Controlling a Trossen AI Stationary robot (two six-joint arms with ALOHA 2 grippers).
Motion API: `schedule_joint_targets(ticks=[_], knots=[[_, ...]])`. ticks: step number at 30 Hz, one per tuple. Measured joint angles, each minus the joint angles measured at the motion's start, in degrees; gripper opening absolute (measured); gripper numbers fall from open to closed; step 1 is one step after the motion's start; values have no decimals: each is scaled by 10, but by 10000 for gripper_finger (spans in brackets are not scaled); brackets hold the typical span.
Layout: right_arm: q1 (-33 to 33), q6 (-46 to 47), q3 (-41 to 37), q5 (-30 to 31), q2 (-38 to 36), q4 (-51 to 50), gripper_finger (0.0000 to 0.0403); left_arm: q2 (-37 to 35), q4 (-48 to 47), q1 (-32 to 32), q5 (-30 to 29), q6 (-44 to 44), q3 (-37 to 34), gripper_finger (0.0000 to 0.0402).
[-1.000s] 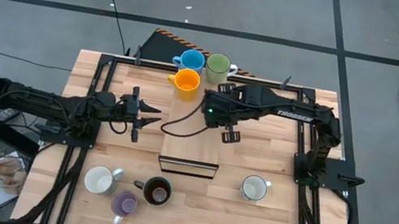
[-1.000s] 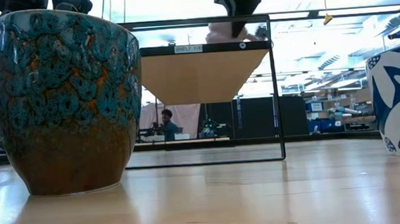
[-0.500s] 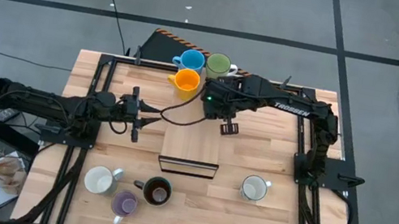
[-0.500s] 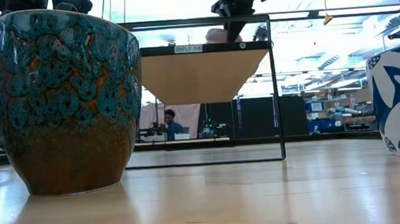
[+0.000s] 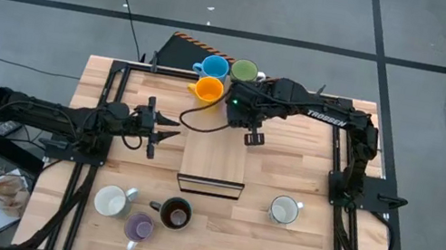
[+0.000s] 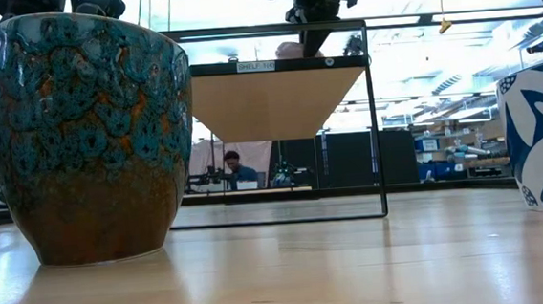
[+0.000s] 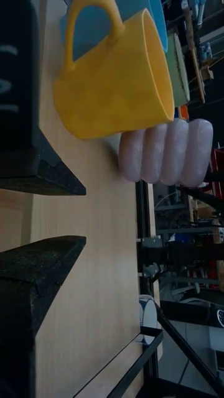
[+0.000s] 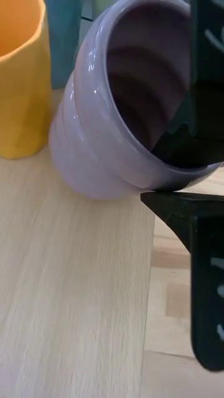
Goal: Place coffee mugs
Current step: Put the purple mug on the shelf
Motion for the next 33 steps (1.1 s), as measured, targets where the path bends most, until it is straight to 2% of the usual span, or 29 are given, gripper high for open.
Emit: schedule_joint_targets(ticks=[7,14,26,33], knots=[[-9,-7,0,-25,0,0,61,0,0,0,0,-12,0,121],[-16,-8,0,-22,0,18,65,0,0,0,0,-12,0,121],[-18,5,0,9,-2,29,139,0,0,0,0,-12,0,121],[-18,45,0,36,-2,29,157,0,0,0,0,-12,0,121]])
